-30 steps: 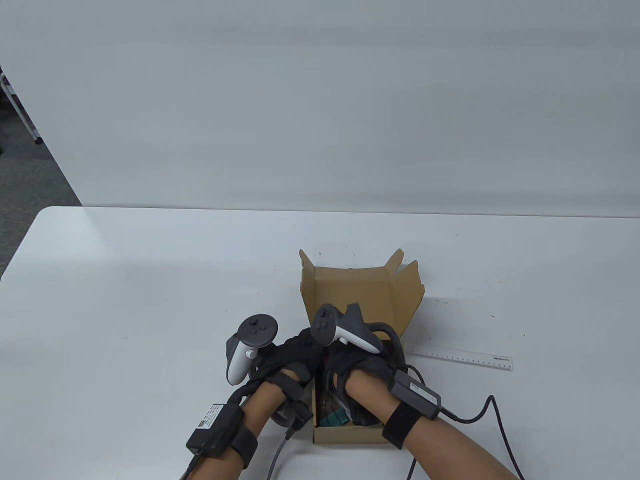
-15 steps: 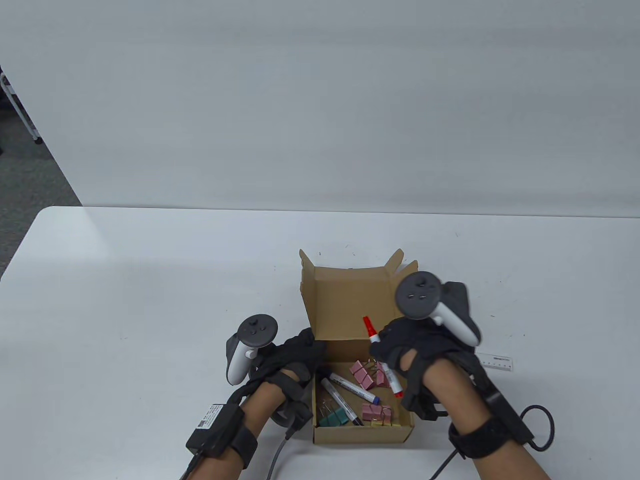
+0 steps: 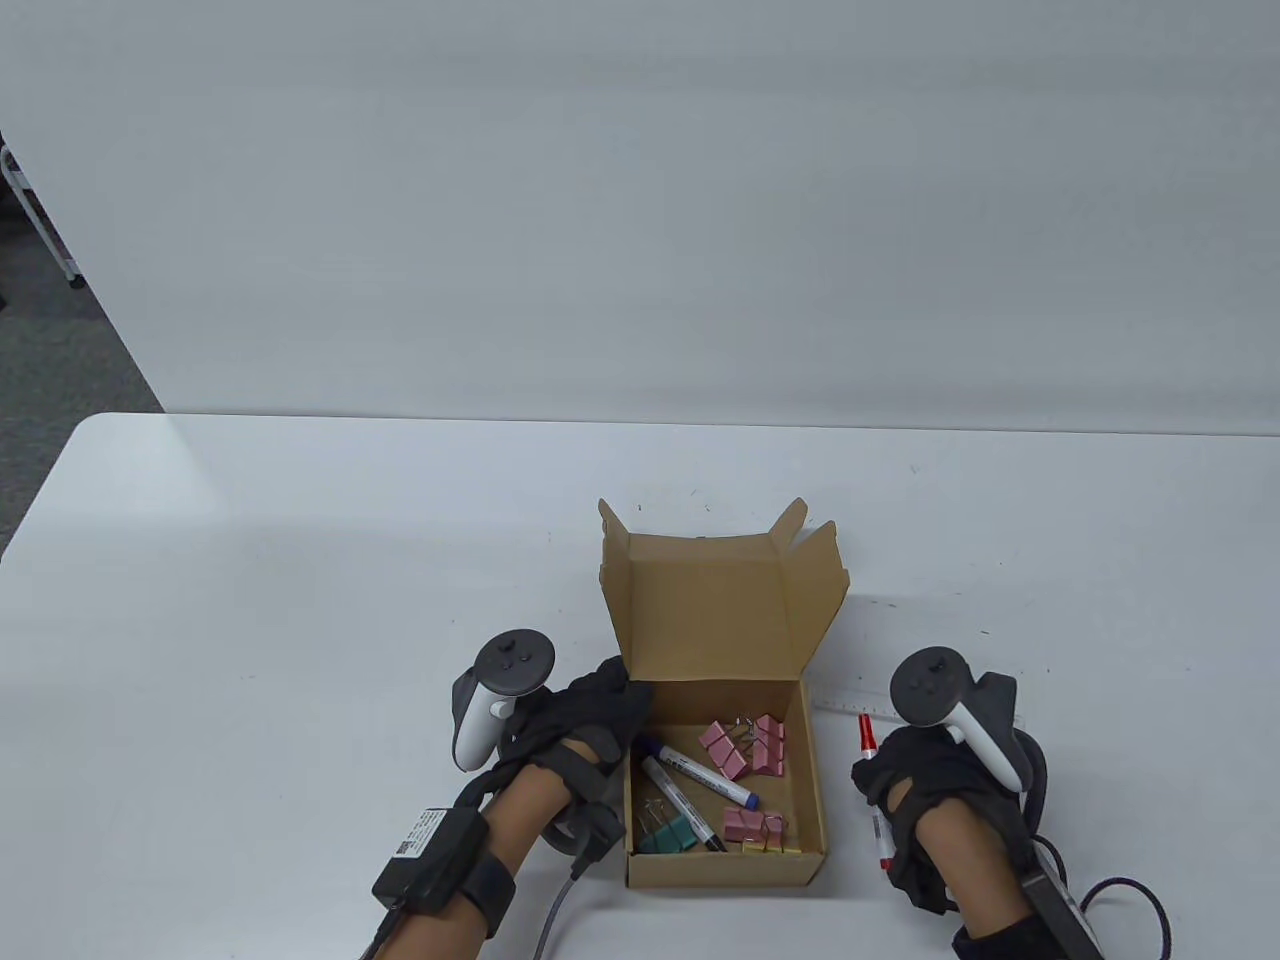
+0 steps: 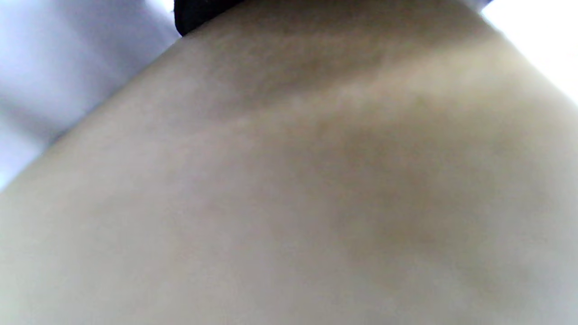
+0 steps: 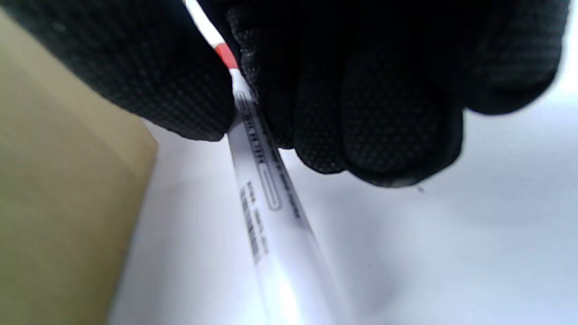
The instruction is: Open four flaps of mailer box and unpack office supplies
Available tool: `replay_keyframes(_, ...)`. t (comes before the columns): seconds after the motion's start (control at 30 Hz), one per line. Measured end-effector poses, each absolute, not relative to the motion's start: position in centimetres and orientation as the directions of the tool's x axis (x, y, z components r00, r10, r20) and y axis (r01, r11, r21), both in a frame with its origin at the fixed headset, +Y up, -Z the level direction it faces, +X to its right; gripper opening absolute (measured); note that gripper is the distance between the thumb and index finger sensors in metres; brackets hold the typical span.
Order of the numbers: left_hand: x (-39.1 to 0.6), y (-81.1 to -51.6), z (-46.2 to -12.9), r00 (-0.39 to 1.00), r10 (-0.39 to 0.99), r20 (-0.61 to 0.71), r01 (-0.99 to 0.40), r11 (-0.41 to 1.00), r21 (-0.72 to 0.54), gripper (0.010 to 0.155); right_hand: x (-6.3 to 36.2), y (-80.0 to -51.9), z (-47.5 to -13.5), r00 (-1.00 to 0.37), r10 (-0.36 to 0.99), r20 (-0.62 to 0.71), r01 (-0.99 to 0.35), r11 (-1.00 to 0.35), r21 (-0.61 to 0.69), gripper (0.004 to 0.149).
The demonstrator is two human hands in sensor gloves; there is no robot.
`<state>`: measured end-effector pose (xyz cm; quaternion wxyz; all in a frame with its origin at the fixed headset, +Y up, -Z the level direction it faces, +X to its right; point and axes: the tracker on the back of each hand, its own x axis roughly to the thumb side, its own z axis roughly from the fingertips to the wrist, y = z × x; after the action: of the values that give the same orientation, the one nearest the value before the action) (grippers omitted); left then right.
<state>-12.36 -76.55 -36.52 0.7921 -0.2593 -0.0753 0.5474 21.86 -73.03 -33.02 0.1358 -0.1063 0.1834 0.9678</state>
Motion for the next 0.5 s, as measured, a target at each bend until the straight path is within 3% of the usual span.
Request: replay_keyframes(0.5,-12.4,-76.6,-36.5,0.384,0.908,-0.166,-0.831,0.261,-0.492,0.060,18.4,-74.4,-33.1,-0.979,0.017,-0.203,-0.087,-0.936,0.342,0.045)
